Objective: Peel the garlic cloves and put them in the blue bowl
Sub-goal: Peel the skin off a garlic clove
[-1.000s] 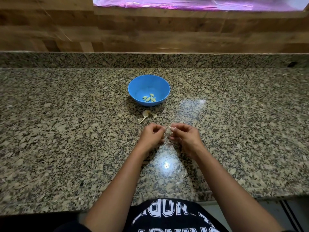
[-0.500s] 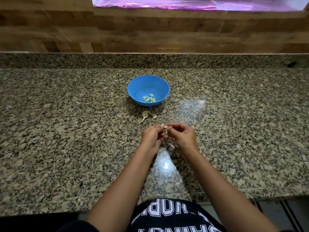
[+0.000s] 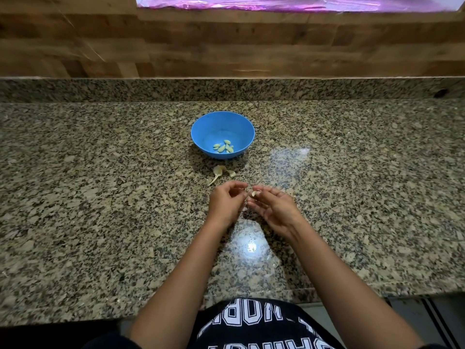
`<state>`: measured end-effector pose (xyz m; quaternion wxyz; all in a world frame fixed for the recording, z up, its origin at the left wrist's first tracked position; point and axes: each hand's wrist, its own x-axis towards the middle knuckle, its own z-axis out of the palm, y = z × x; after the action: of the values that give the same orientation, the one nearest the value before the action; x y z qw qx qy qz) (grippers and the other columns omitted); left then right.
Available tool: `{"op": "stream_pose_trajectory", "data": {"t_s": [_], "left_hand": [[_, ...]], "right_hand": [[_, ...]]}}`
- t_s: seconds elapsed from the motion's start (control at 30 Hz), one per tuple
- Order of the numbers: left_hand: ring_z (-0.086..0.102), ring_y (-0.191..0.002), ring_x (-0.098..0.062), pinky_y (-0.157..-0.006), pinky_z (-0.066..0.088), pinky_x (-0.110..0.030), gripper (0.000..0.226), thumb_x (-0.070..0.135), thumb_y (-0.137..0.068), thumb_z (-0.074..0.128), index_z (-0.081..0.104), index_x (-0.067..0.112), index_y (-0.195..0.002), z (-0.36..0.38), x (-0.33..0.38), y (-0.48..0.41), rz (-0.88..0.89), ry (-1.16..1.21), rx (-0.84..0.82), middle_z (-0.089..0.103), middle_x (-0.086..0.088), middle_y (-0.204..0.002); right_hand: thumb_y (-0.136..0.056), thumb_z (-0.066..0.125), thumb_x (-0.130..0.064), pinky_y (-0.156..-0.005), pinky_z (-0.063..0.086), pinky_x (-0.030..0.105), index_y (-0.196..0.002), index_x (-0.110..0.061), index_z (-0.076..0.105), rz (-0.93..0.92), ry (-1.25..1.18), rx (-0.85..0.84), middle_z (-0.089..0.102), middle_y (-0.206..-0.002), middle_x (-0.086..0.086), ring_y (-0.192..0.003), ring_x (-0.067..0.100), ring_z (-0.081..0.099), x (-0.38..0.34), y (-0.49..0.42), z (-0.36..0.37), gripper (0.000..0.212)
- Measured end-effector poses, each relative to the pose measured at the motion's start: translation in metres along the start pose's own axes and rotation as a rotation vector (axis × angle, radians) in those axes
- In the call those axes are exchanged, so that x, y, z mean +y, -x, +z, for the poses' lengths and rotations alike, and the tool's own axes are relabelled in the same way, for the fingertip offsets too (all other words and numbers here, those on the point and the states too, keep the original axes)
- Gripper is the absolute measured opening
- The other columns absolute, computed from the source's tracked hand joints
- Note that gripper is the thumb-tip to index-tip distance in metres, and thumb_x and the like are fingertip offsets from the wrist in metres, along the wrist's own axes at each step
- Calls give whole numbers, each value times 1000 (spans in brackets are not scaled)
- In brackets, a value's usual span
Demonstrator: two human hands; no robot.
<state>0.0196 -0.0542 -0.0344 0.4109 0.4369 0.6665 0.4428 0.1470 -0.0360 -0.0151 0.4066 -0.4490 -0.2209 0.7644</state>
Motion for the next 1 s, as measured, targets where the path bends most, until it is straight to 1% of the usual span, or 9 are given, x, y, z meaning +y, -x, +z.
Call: {"op": "stream_pose_trajectory", "data": {"t_s": [0.1,0.17,0.33,0.47,0.6,0.73,0.83,0.9,1.0], "left_hand": [[67,-84,-13,-76,56,-26,12,16,-86,66,70,14,-98,-1,-1,0,62,-62,-37,70,0,-91],[68,-85,-15,-76,57,-29,9,16,-85,67,70,14,-93,0,-2,0,41,5,-60,71,-1,-89],[63,-77,-15,-67,54,-21,5,7,-86,65,67,8,-90,2,-3,0,-76,244,-91,68,-8,-87],[59,-67,-13,-61,51,-21,3,7,-88,63,65,9,-85,6,-8,1,-116,295,-54,66,-6,-79],[59,-65,-13,-62,52,-23,4,10,-88,63,65,7,-88,4,-8,0,-73,218,-61,66,-6,-78],[59,-63,-11,-56,47,-22,7,15,-88,64,65,18,-82,-2,-6,1,-27,129,-83,65,0,-73],[60,-66,-13,-63,52,-26,11,15,-88,63,64,23,-80,-4,-2,2,8,86,-95,66,0,-75],[63,-69,-13,-68,55,-28,9,17,-88,64,64,23,-82,-6,1,2,15,62,-99,67,-1,-80],[65,-75,-18,-75,58,-38,7,17,-87,65,64,21,-82,-6,1,2,18,57,-87,68,-3,-84]], "right_hand": [[-88,51,7,-65,57,28,-103,5,56,-2,47,-1,62,-87,17,-69,21,61,-2,0,0,16],[-86,55,8,-62,57,27,-108,5,54,-5,42,6,63,-87,17,-68,21,62,-3,0,-2,23],[-84,53,13,-60,57,26,-100,1,52,-17,-70,46,63,-84,18,-70,22,63,-1,-1,-1,21],[-81,56,15,-64,57,27,-100,0,50,-37,-67,37,62,-85,18,-75,23,64,1,-2,0,26],[-79,61,15,-66,57,26,-97,-3,48,-111,52,48,63,-81,13,-75,21,64,2,-4,0,28],[-81,61,11,-68,54,27,-92,-7,48,-193,297,101,64,-86,14,-75,22,65,1,-7,-1,24],[-81,61,9,-71,56,29,-93,-9,48,-225,409,110,63,-87,13,-76,21,64,-1,-9,-3,25],[-82,60,10,-72,56,28,-93,-9,48,-231,417,93,63,-87,13,-75,21,64,-3,-8,-3,26],[-81,61,9,-73,55,29,-94,-9,47,-223,404,74,64,-86,13,-77,22,64,-6,-7,-4,26]]}}
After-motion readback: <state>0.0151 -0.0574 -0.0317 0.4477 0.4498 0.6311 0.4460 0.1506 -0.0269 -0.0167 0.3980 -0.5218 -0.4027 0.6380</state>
